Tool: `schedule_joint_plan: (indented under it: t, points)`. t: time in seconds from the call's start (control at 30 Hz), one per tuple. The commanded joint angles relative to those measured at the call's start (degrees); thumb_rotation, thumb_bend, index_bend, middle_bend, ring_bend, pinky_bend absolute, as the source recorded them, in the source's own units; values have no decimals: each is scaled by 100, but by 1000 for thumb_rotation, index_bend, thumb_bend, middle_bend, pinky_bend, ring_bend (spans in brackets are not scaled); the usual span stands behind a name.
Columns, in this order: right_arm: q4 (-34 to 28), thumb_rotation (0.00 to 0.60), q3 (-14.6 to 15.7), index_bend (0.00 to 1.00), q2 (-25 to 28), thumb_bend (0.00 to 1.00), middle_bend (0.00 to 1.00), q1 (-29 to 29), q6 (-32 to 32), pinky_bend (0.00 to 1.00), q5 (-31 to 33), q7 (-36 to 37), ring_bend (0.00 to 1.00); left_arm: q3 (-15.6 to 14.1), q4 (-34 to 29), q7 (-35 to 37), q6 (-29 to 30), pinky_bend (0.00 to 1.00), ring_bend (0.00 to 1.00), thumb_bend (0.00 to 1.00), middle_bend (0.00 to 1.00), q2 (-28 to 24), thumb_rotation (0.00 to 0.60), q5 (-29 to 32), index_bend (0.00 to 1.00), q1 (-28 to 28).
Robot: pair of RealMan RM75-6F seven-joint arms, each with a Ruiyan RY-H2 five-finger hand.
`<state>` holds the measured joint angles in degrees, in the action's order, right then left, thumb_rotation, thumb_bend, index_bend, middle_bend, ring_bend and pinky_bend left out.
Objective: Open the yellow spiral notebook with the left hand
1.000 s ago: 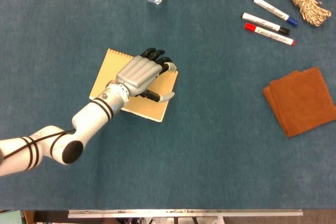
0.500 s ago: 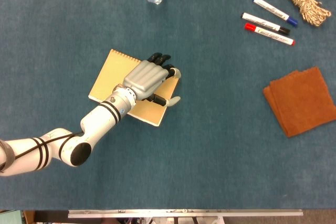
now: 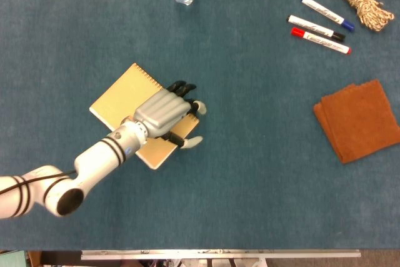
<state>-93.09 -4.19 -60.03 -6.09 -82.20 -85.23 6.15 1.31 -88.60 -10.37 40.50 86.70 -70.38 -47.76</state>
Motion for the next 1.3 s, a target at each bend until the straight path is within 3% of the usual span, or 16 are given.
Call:
schedule_joint_plan:
  t: [0.03,0.33,0.53,0.7,1.03,1.3]
  points:
    - [-18,600,2,378,0,193,298,6,-23,298,-19,-6,185,-209,-316,99,93,0,10,262,330,-305,221,-230,242,146]
    - [-79,600,22,378,14,193,298,65,-148,298,-88,-18,185,-645,-856,326,469,0,15,262,341,-954,223,-898,243,489]
    - [-41,600,38,378,-9,192,298,90,-182,298,-111,20,185,-548,-834,708,1059,0,18,262,302,-1045,324,-1279,242,731]
    - [57,600,45,378,-58,192,298,111,-183,298,-85,113,185,-367,-713,840,912,0,16,262,266,-876,330,-1170,233,632]
    - [224,600,39,378,-67,193,298,168,-196,298,-5,268,185,-130,-222,434,362,0,0,262,203,-186,331,-571,207,367]
    - [302,600,48,378,-80,193,298,210,-202,298,25,347,185,-62,-85,157,202,0,0,262,203,0,331,-264,205,263]
